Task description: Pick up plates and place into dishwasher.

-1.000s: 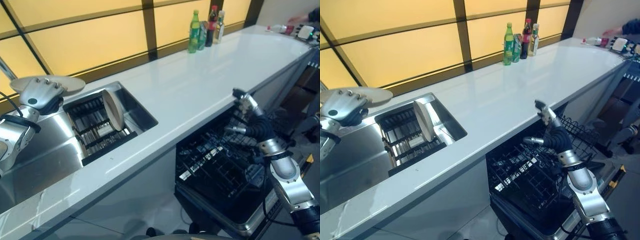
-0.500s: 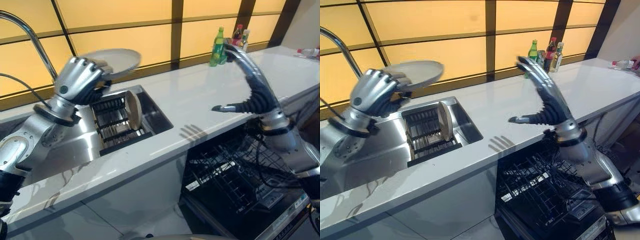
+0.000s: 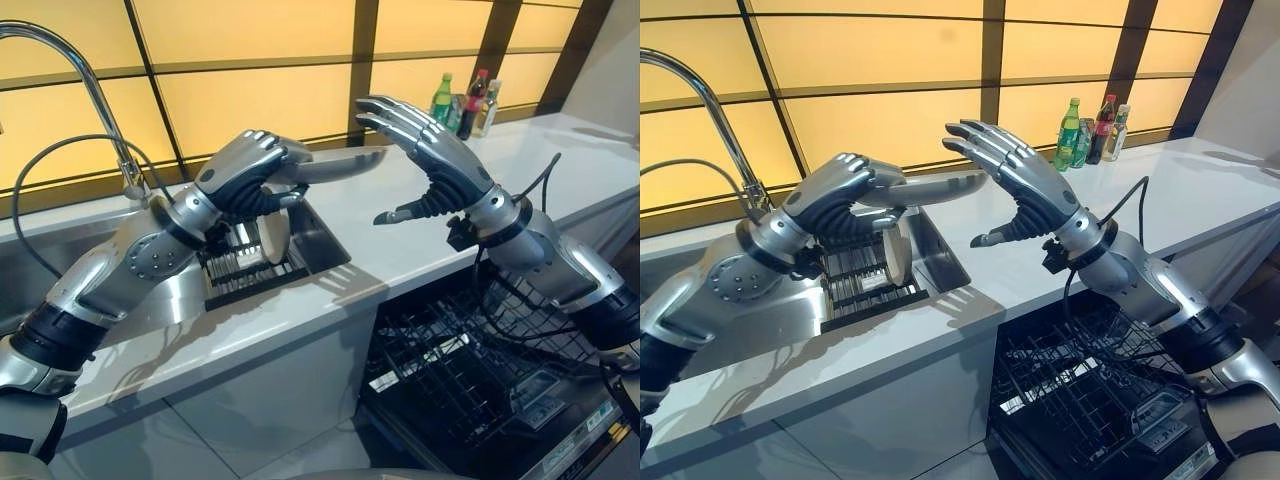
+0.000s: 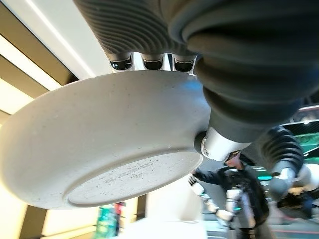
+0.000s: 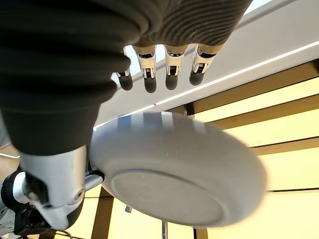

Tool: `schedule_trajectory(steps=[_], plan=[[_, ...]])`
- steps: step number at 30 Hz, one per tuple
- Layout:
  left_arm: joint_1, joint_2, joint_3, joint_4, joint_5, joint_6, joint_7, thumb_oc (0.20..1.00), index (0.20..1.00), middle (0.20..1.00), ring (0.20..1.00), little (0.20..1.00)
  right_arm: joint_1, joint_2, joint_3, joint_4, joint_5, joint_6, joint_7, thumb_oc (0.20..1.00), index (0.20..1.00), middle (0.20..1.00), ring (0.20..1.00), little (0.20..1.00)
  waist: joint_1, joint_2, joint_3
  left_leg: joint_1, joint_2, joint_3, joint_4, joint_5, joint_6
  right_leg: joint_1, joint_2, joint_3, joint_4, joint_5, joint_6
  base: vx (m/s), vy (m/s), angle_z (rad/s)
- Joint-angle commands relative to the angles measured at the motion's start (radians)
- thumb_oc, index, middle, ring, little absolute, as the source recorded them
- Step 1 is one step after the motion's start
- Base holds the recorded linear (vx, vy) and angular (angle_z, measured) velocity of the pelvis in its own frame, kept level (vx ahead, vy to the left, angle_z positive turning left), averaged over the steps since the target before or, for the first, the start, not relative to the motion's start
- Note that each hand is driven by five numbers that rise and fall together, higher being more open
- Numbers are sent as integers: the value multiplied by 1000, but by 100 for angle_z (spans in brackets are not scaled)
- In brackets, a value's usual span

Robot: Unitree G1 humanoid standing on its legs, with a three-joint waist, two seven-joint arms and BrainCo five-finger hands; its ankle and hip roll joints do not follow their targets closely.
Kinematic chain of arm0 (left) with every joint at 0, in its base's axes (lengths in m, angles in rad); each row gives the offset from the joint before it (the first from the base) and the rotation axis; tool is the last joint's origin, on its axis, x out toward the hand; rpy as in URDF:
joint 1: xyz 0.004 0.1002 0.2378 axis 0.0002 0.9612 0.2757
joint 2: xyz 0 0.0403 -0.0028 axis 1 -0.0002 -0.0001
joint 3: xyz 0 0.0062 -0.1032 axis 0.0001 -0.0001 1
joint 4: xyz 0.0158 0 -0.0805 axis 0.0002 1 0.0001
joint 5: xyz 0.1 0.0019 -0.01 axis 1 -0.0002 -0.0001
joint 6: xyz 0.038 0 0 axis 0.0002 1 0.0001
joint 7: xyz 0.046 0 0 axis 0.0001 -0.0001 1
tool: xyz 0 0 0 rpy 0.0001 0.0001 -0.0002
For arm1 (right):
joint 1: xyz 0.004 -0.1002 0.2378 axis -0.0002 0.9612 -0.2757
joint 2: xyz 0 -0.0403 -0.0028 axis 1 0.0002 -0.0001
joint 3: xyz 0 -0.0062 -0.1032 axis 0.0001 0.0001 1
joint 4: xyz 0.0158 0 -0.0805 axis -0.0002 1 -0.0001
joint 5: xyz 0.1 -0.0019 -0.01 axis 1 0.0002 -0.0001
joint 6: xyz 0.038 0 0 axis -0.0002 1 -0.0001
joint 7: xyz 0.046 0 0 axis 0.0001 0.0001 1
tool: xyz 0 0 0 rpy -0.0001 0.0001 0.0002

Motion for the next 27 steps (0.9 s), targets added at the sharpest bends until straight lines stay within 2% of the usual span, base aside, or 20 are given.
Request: schedule_trajectory(steps=[1, 7, 9, 10, 17, 27], plan=[[-143, -32, -16, -2, -98, -13, 5, 200, 200, 200, 200, 200, -151, -8, 62, 61, 23, 30, 10, 1000, 1000, 1000, 1000, 1000, 33, -16, 8, 13, -72, 0, 8, -117, 28, 50, -23, 13, 14, -122, 85, 0, 0, 0], [-182, -77, -40, -2, -152, -12, -31, 200, 200, 200, 200, 200, -202, 46, 106, 121, 69, 58, 29, 1000, 1000, 1000, 1000, 1000, 39, -17, 3, 16, -72, -4, 7, -117, 29, 55, -23, 15, 12, -123, 82, 4, 1, 1], [-197, -87, -49, 3, -174, -11, -42, 200, 200, 200, 200, 200, -208, 67, 113, 142, 59, 73, 23, 247, 247, 247, 247, 247, 39, -16, 2, 17, -73, -5, 7, -117, 29, 56, -23, 16, 12, -123, 82, 0, 0, 0], [-201, -93, -53, 5, -176, -11, -45, 200, 200, 200, 200, 200, -213, 77, 117, 155, 59, 81, 36, 200, 200, 200, 200, 200, 40, -16, 1, 18, -73, -6, 7, -117, 29, 57, -23, 16, 12, -123, 82, 0, 0, 0], [-197, -89, -37, -12, -165, -7, -32, 200, 200, 200, 200, 200, -208, 67, 115, 178, 96, 161, 104, 200, 200, 200, 200, 200, 38, -18, 1, 20, -72, -4, 7, -116, 29, 59, -23, 19, 13, -124, 82, 0, 0, 0], [-168, -44, 16, -36, -142, -25, -10, 200, 200, 200, 200, 200, -168, 5, 87, 186, 63, 249, 154, 200, 200, 200, 200, 200, 31, -23, 4, 25, -69, 4, 7, -120, 28, 61, -22, 26, 12, -124, 83, 0, 0, 0]])
